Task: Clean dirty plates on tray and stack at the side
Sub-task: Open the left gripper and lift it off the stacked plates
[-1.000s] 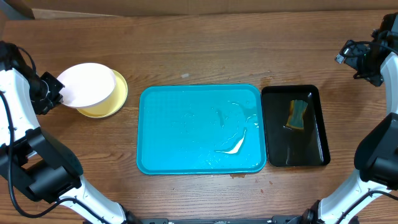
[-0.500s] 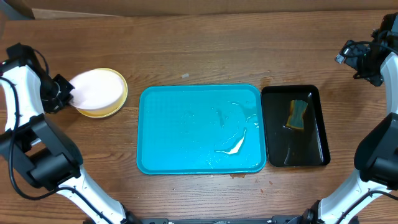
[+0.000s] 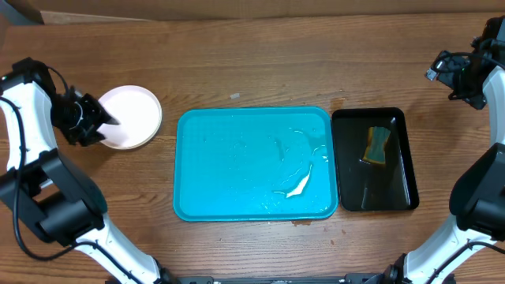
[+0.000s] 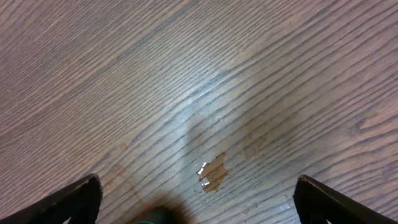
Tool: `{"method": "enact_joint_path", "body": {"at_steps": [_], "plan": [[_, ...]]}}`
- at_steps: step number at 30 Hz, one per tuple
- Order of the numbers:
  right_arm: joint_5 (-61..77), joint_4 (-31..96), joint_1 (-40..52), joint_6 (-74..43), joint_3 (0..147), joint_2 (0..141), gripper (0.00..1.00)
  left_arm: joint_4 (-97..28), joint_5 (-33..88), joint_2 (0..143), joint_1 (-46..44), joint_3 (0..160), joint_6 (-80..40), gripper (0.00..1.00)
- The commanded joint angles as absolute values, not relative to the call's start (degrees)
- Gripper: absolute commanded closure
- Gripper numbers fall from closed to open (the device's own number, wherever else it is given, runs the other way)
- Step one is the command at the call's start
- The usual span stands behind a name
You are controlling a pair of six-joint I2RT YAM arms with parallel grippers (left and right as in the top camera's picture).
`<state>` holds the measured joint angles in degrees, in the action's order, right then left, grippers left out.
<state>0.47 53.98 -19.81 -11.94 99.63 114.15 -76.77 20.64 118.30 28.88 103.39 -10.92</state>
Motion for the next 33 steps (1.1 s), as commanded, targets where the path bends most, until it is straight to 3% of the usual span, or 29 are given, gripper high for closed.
{"method": "enact_joint_path", "body": {"at_steps": [1, 3, 4, 5, 13, 33], "plan": [[0.05, 53.60, -19.62, -11.77, 100.33, 112.73, 0.00, -81.54, 36.88, 112.84, 26.57, 103.31, 1.45, 0.50], [0.05, 53.60, -19.62, -11.77, 100.36, 112.73, 0.00, -84.44, 36.05, 112.38, 24.95, 103.31, 1.50, 0.50], [0.05, 53.60, -19.62, -11.77, 100.36, 112.73, 0.00, -85.45, 35.35, 112.38, 24.18, 103.31, 1.48, 0.05], [0.05, 53.60, -19.62, -11.77, 100.33, 112.73, 0.00, -85.86, 34.85, 112.40, 23.44, 103.28, 1.48, 0.00], [0.05, 53.63, -19.62, -11.77, 100.36, 112.73, 0.00, -84.55, 34.02, 112.44, 18.68, 103.28, 1.30, 0.00], [0.05, 53.60, -19.62, -11.77, 100.36, 112.73, 0.00, -76.07, 33.91, 112.44, 18.35, 103.28, 1.30, 0.00]]}}
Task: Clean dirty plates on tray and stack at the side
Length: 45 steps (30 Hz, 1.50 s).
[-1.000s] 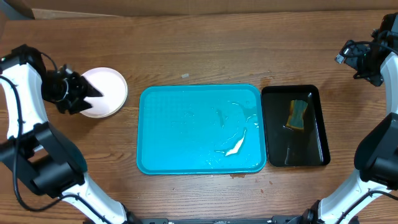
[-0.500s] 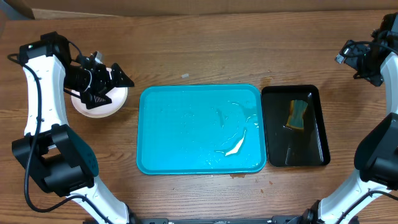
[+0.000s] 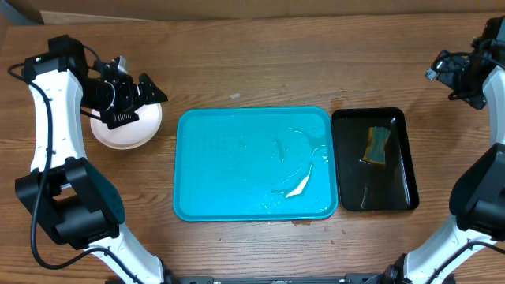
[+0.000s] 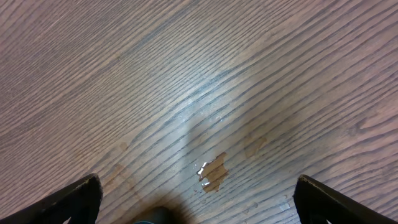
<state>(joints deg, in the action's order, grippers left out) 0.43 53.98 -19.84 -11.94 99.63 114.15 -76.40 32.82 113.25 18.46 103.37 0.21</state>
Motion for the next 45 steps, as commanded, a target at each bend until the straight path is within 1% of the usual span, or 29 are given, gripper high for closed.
{"method": "enact_joint_path", "body": {"at_steps": [1, 31, 39, 45], "plan": [[0.05, 53.60, -19.62, -11.77, 100.33, 112.73, 0.00, -76.07, 33.91, 112.44, 18.35, 103.28, 1.30, 0.00], [0.05, 53.63, -19.09, -11.77, 100.33, 112.38, 0.00, -76.07, 33.91, 112.44, 18.35, 103.28, 1.30, 0.00], [0.05, 53.63, -17.32, -11.77, 100.36, 104.62, 0.00, -76.07, 33.91, 112.44, 18.35, 103.28, 1.30, 0.00], [0.05, 53.63, -11.16, -11.77, 100.33, 92.53, 0.00, -76.07, 33.91, 112.44, 18.35, 103.28, 1.30, 0.00]]}}
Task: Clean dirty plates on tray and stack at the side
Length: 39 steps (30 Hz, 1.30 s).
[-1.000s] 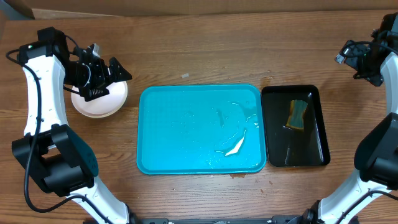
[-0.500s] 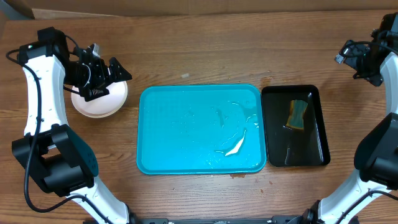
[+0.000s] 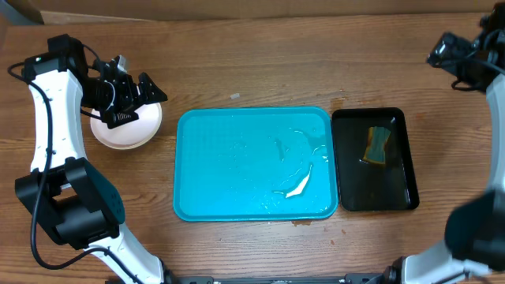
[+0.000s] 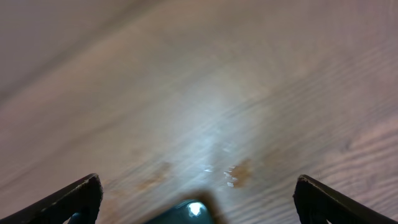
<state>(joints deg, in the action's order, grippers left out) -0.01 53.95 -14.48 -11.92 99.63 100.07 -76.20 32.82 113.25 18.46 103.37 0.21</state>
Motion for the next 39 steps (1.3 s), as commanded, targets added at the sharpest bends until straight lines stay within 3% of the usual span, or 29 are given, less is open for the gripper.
{"method": "enact_joint_path", "body": {"at_steps": [1, 11, 15, 20, 33, 39], "plan": [[0.05, 53.63, -9.28, -11.77, 100.36, 90.11, 0.00, -76.07, 33.91, 112.44, 18.35, 103.28, 1.30, 0.00], [0.08, 53.65, 11.99, -11.77, 100.33, 69.36, 0.00, -76.07, 33.91, 112.44, 18.35, 103.28, 1.30, 0.00], [-1.37, 52.97, 16.25, -10.37, 98.50, 61.43, 0.00, -76.07, 33.91, 112.44, 18.35, 103.28, 1.30, 0.00], [-1.43, 45.56, 13.28, -10.17, 88.82, 50.06, 0.00, -76.07, 33.91, 112.44, 18.35, 103.28, 1.30, 0.00], [5.34, -3.73, 0.73, -10.28, 37.06, 16.21, 0.00, -76.07, 33.91, 112.44, 18.35, 103.28, 1.30, 0.00], [5.67, -14.76, -0.51, -10.24, 22.70, 8.19, 0.00, -76.07, 33.91, 112.44, 18.35, 103.28, 1.30, 0.00]]}}
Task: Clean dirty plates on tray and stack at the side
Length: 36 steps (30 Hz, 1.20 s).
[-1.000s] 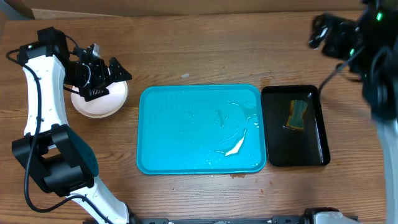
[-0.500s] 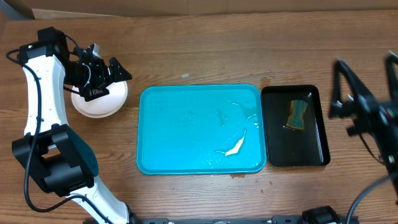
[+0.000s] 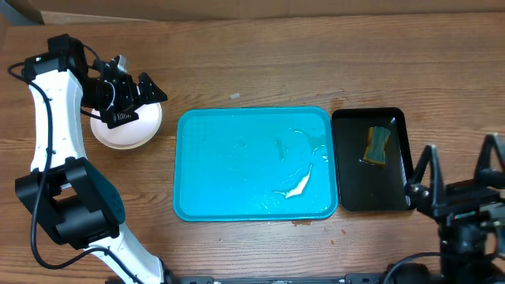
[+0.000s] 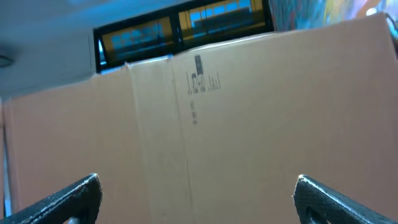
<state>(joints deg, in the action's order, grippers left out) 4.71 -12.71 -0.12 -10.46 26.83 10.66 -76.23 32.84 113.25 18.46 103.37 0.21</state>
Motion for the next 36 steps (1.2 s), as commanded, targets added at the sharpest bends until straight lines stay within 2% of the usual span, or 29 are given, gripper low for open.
{"method": "enact_joint_path", "body": {"at_steps": [1, 7, 17, 31, 36], "plan": [[5.67, -16.05, -0.49, -10.24, 20.82, 7.35, 0.00, -76.07, 33.91, 112.44, 18.35, 103.28, 1.30, 0.00], [5.72, -23.20, -0.49, -10.48, 10.41, 3.22, 0.00, -76.05, 33.91, 112.44, 18.35, 103.28, 1.30, 0.00], [5.74, -23.31, -0.51, -12.23, 0.82, 0.16, 0.00, -76.05, 33.91, 112.44, 18.35, 103.28, 1.30, 0.00], [6.09, 0.89, -0.49, -11.94, 0.43, 0.16, 0.00, -76.05, 33.91, 112.44, 18.35, 103.28, 1.30, 0.00], [6.11, 4.32, -0.49, -11.94, 0.43, 0.16, 0.00, -76.05, 33.91, 112.44, 18.35, 103.28, 1.30, 0.00]]}}
